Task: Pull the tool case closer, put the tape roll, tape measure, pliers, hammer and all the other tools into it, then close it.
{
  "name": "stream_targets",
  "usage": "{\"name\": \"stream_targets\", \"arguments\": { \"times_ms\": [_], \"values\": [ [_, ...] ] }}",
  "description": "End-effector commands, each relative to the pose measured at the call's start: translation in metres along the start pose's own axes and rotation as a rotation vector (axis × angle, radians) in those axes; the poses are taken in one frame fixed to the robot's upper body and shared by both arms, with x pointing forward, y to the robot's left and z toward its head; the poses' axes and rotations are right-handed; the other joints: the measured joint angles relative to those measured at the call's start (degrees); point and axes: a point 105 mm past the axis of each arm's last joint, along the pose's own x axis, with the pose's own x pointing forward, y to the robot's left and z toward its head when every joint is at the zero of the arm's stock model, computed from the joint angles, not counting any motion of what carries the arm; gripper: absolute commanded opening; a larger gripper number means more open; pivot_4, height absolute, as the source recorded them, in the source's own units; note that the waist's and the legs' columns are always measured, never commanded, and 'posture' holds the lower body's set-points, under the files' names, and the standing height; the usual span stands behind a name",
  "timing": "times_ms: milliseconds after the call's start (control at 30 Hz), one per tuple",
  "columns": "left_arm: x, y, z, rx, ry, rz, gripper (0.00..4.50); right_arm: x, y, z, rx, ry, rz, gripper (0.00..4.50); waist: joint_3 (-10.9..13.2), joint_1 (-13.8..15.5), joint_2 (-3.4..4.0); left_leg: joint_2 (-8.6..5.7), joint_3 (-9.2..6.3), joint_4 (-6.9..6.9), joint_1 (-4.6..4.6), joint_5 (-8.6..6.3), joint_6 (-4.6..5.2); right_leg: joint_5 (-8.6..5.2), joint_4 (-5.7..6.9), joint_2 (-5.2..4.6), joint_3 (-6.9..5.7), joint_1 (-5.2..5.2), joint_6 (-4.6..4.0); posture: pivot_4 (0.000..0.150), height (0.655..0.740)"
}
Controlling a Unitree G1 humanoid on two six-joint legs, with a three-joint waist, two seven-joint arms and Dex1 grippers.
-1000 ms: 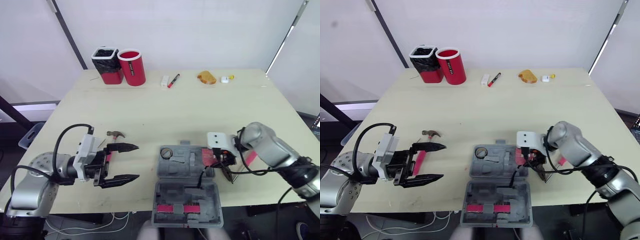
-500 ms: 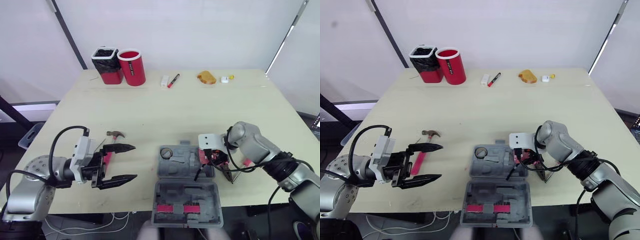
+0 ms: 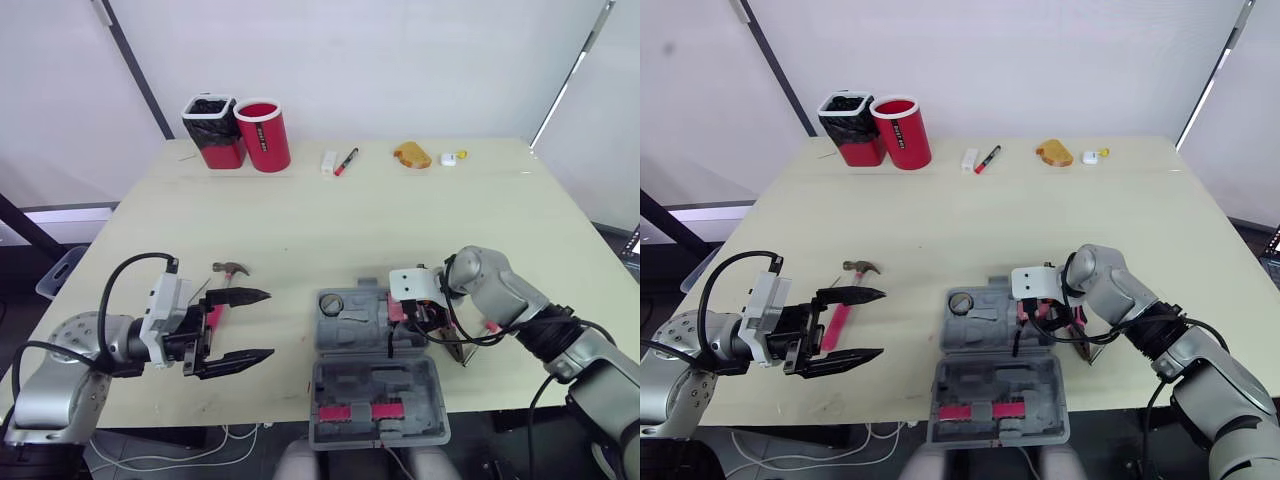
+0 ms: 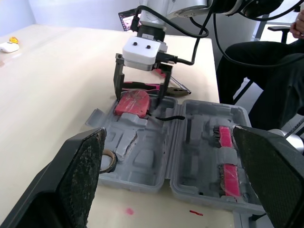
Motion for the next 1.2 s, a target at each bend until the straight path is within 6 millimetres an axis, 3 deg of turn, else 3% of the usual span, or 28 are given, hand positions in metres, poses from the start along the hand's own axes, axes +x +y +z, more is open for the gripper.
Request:
{"name": "stream_targets", "arguments": {
  "times_ms": [33, 267, 367, 433, 467, 500, 800, 900, 1200],
  "values": [
    [0.0, -0.001, 0.004, 0.025, 0.005, -0.006, 4.5, -0.022, -0.005, 0.01, -0.029, -0.049, -0.053, 4.44, 0.0, 0.05, 0.0, 0.0, 0.0, 0.0, 0.0, 0.0, 0.0, 0.0, 0.0, 0.0, 0.0, 0.0, 0.0, 0.15, 0.74],
    [0.001, -0.001, 0.003, 0.025, 0.006, -0.01, 4.5, -0.041, 0.006, 0.005, 0.068, -0.124, -0.077, 4.44, 0.0, 0.15, -0.01, -0.01, -0.02, -0.02, -0.02, 0.0, 0.0, 0.0, -0.02, 0.0, -0.01, 0.0, 0.01, 0.15, 0.74],
    [0.002, -0.001, 0.002, 0.024, 0.004, -0.013, 4.5, -0.043, 0.005, 0.0, 0.157, -0.206, -0.123, 3.66, -0.01, 0.07, -0.02, -0.01, -0.01, -0.01, 0.0, 0.0, 0.0, -0.01, -0.01, 0.0, -0.01, 0.01, 0.0, 0.15, 0.74],
    [0.003, -0.001, 0.002, 0.023, 0.003, -0.015, 4.5, -0.043, 0.001, 0.001, 0.221, -0.272, -0.171, 2.9, -0.01, -0.03, -0.02, 0.0, -0.01, -0.01, 0.01, 0.0, 0.0, -0.01, 0.0, 0.01, -0.01, 0.01, 0.0, 0.15, 0.74],
    [0.003, -0.001, 0.002, 0.022, 0.004, -0.016, 4.5, -0.043, -0.001, 0.001, 0.244, -0.31, -0.198, 2.23, 0.0, -0.05, -0.02, 0.0, -0.01, -0.02, 0.01, 0.0, 0.0, 0.0, 0.0, 0.02, 0.0, 0.0, 0.01, 0.15, 0.74],
    [0.003, -0.001, 0.002, 0.021, 0.004, -0.017, 4.5, -0.043, -0.003, 0.0, 0.259, -0.336, -0.223, 1.99, -0.01, -0.03, -0.02, 0.0, -0.01, -0.02, 0.01, 0.0, 0.0, 0.01, 0.0, 0.02, 0.01, 0.0, 0.03, 0.15, 0.74],
    [0.004, 0.001, 0.001, 0.02, 0.006, -0.02, 4.5, -0.033, -0.001, 0.001, 0.481, -0.676, -0.323, 1.99, -0.03, 0.07, -0.06, -0.01, -0.01, -0.03, 0.0, 0.0, 0.0, 0.02, -0.04, 0.02, 0.02, 0.03, 0.05, 0.15, 0.74],
    [0.004, 0.001, 0.001, 0.02, 0.006, -0.021, 4.5, -0.031, 0.003, 0.01, 0.478, -0.842, -0.325, 1.99, -0.02, 0.02, -0.04, 0.0, -0.05, -0.04, 0.05, 0.0, 0.0, 0.02, -0.02, 0.04, 0.01, 0.06, 0.04, 0.15, 0.74],
    [0.003, 0.002, -0.003, 0.017, 0.018, -0.013, 4.5, 0.016, 0.019, -0.017, 0.526, -0.78, -0.294, 1.99, -0.01, -0.06, -0.03, 0.0, -0.01, -0.04, 0.07, 0.0, 0.0, 0.02, -0.02, 0.04, 0.04, 0.07, 0.05, 0.15, 0.74]
  ]
}}
